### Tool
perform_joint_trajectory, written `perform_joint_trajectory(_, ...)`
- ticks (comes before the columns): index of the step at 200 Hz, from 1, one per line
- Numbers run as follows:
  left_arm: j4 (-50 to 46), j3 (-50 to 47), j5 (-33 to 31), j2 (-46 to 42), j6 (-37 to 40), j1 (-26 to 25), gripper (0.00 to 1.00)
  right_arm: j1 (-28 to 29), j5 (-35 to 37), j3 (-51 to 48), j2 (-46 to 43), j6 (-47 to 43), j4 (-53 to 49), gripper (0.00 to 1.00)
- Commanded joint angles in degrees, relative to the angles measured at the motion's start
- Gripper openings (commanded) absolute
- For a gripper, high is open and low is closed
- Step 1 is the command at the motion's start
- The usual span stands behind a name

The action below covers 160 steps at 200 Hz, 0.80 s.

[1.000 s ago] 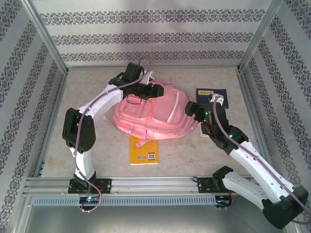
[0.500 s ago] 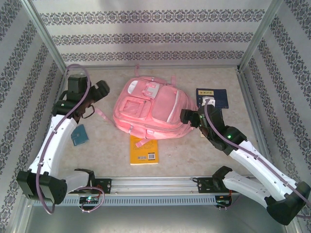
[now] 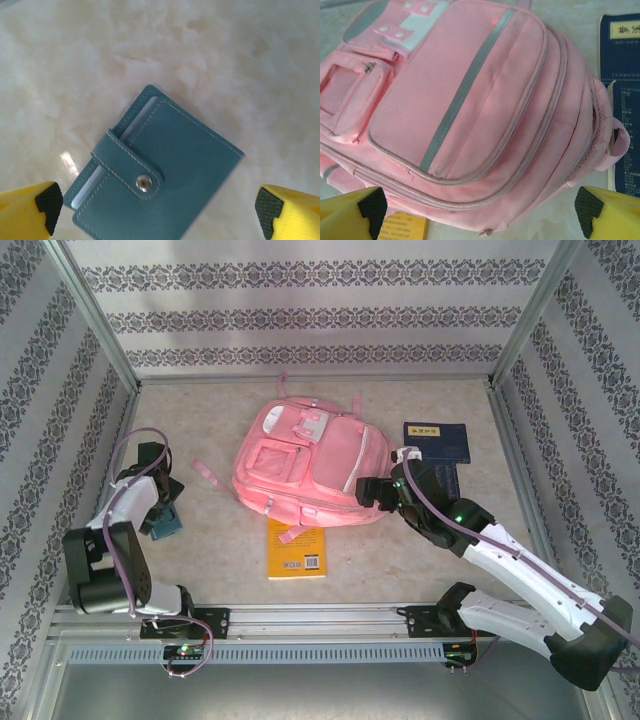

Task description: Pack books, pencil case, and school supplies into a backpack

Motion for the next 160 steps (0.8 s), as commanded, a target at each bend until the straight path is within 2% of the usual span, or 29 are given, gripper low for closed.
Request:
perform_joint_trajectory(1,3.1,0.81,-0.45,4.76,1.88,1.56,1.0,0.69,-0.57,1.26,0.28,1.68,-1.88,0.97)
perform_joint_trajectory(32,2.01,4.36,4.06,13.63,4.73,2.05,0.99,0.73,-1.21,1.54,1.14,3.01,-1.03,0.97)
perform_joint_trajectory(66,-10.83,14.39,0.45,24.45,3.49,1.78,1.0,1.17,-2.07,2.51,2.54,3.94,-0.07,0.97)
perform_joint_trajectory(105,-8.86,12.35,1.09,22.94,4.34,1.59,0.87,1.28,-1.3,2.16,2.01,3.77,1.28,0.97)
perform_joint_trajectory(160,-7.87,11.75,5.25,22.38,6.4,1.58,0.68,1.33,0.38,-2.0,-1.01,3.31,4.75,0.96)
